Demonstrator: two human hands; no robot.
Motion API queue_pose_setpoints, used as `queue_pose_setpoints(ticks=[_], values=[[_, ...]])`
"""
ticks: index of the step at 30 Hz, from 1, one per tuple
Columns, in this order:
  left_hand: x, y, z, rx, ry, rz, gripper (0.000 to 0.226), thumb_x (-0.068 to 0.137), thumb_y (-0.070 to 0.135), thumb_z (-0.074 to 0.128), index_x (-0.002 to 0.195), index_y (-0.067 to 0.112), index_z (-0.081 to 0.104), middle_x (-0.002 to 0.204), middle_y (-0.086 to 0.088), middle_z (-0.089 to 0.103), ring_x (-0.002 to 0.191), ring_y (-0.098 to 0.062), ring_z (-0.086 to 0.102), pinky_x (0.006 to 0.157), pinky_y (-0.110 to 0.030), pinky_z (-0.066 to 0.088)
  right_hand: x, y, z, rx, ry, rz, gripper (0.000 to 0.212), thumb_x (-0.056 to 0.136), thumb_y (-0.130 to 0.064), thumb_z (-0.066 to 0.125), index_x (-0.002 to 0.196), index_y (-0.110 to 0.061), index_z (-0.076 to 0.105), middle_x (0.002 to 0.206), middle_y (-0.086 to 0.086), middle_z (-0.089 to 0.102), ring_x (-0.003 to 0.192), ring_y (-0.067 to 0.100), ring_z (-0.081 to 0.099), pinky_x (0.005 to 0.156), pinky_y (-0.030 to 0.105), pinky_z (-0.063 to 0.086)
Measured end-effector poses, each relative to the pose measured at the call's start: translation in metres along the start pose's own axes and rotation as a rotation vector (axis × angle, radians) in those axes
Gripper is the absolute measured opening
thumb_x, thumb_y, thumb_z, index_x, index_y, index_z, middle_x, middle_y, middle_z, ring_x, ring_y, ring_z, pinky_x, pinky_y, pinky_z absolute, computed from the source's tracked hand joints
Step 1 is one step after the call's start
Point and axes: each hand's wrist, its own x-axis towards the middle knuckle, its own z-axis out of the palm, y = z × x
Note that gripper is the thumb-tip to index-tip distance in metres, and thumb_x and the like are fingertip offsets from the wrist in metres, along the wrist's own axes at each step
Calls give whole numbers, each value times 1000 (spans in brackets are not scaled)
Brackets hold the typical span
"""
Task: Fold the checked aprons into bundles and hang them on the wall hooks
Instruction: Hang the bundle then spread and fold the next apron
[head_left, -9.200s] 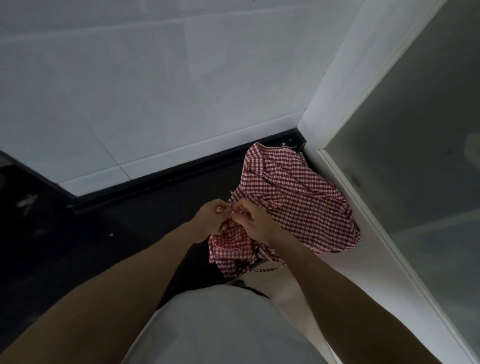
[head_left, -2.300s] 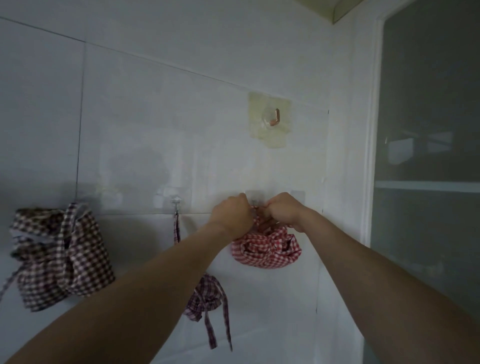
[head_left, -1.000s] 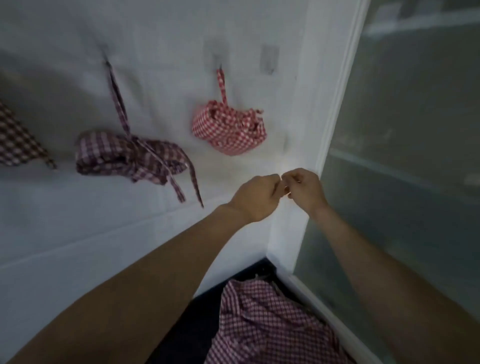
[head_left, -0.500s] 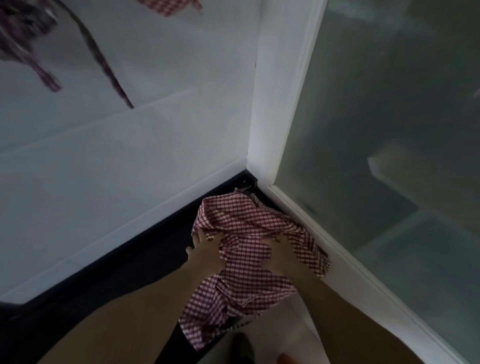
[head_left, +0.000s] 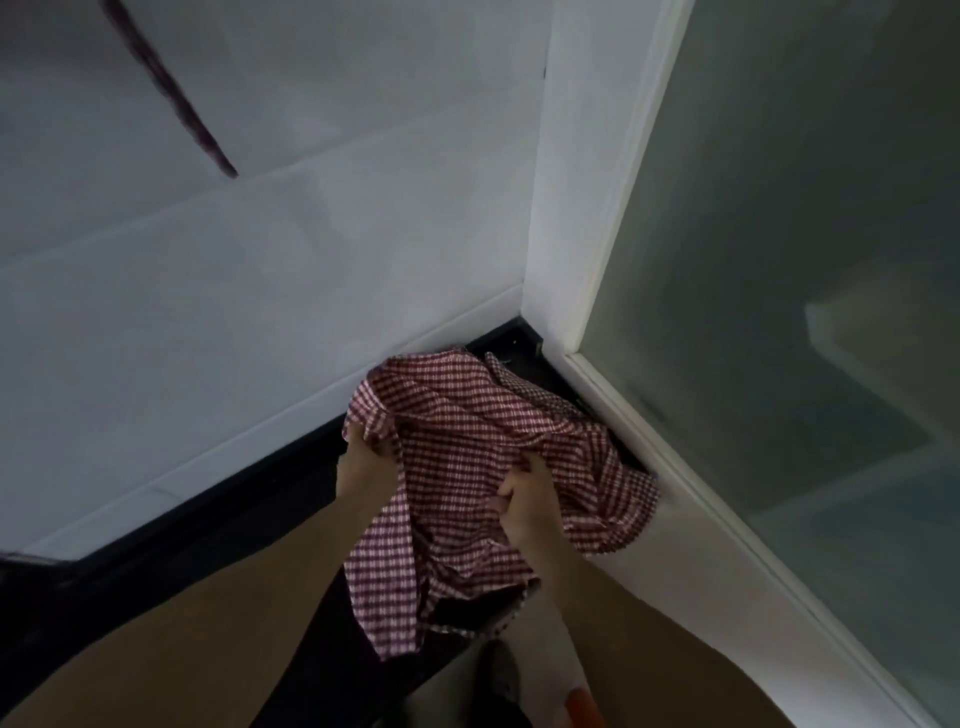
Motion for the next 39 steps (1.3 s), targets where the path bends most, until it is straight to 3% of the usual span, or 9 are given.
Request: queue_pose_setpoints(ticks=[4,8,14,20,24,27,33,36,39], values=[[15,22,-31,-60,15,128,50,97,45,43,134,13,49,113,-5,64,103,-30,63,79,-32,48,21,-38,-18,350,-99,-19,22,86,-24,77,76,-10,64,80,-5,60,77,7,54,80,19,38],[2,72,-61,-255,77,271,41,103,30,50,138,10,53,129,-2,60,119,-20,56,106,-36,43,24,-82,-60,758,-93,9,26,89,-26,74,67,-22,61,71,-2,65,72,17,62,79,36,50],[-38,148,-109,-639,-53,372,39,96,37,58,127,13,60,118,-4,69,108,-23,66,102,-45,50,-5,-156,-162,1207,32,-139,31,90,-5,68,63,-17,61,66,2,65,67,18,63,71,36,51],[-86,190,-162,-1016,-287,481,38,102,20,46,134,0,56,122,-15,68,107,-28,68,84,-32,58,-75,-194,-242,984,434,-319,15,90,-22,73,79,-20,63,90,5,70,92,26,66,95,51,54],[-125,201,-200,-1084,-461,644,78,86,50,66,149,13,40,137,-7,60,123,-24,60,103,-41,49,-129,-207,-270,1064,547,-378,11,93,-19,69,87,-12,63,96,9,70,96,29,67,94,49,55],[-159,205,-214,-902,-376,856,85,80,44,77,147,14,33,140,-4,56,126,-19,57,108,-41,45,-159,-210,-279,1214,594,-345,11,95,-7,61,99,3,61,98,14,69,90,27,68,78,39,58],[-207,214,-232,-656,-266,1171,56,91,5,62,140,14,35,123,5,57,111,2,56,110,-30,43,-211,-214,-289,1310,693,-288,27,90,-14,68,106,7,64,102,19,72,95,32,71,88,51,58],[-223,208,-242,-702,-434,1098,42,96,4,57,124,32,43,112,12,60,102,0,60,96,-21,49,-226,-200,-293,996,722,-264,14,86,-23,71,79,-14,78,86,8,76,92,31,68,91,50,55],[-216,190,-243,-653,-419,1021,21,99,18,59,119,23,59,108,10,66,98,-6,65,87,-20,54,-237,-178,-286,638,722,-213,24,91,-18,72,66,-20,71,78,4,71,84,23,64,84,49,55]])
